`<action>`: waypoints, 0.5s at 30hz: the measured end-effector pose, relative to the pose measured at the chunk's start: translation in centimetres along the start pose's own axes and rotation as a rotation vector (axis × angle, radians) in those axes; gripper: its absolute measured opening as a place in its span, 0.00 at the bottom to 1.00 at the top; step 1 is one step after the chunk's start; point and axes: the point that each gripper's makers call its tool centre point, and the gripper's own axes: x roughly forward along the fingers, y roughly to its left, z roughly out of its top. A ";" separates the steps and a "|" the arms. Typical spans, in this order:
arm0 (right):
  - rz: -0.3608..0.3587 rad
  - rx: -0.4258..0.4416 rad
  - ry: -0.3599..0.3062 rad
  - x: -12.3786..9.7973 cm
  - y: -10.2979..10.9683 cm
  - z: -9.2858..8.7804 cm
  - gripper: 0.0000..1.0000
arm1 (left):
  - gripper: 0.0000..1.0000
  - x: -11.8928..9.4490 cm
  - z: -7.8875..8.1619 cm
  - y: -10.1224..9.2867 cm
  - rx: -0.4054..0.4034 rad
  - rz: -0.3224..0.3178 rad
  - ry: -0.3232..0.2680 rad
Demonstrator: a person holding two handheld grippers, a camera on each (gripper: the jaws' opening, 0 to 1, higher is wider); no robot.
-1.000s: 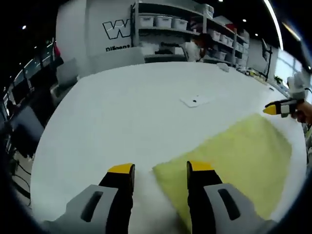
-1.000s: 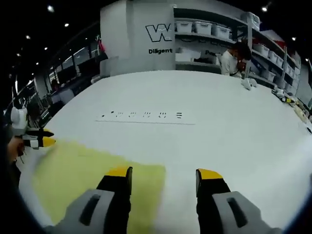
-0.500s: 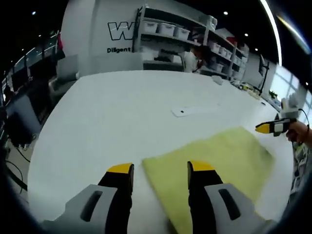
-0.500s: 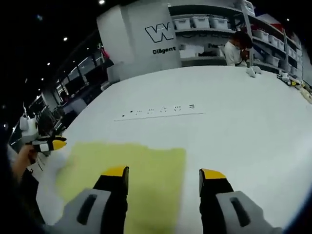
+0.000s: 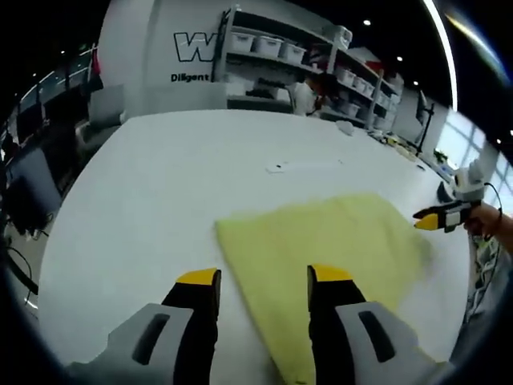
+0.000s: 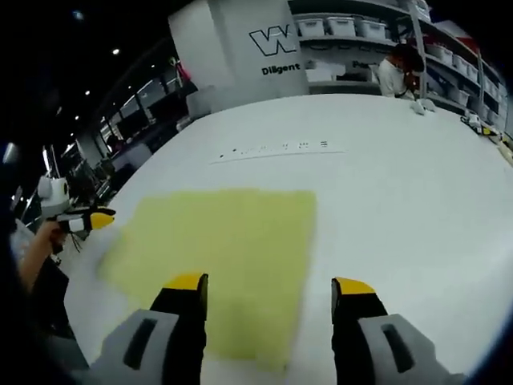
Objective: Fold the garment on the visible template until the final outline fits inside the template.
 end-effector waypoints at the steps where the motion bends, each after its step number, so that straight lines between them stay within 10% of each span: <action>1: 0.001 -0.003 0.004 -0.2 0.1 -0.3 0.60 | 0.46 -0.3 -0.4 -0.1 -0.005 -0.003 0.001; 15: 0.053 -0.047 0.032 -1.8 1.4 -3.1 0.54 | 0.43 -2.9 -3.5 -1.2 -0.020 -0.048 0.019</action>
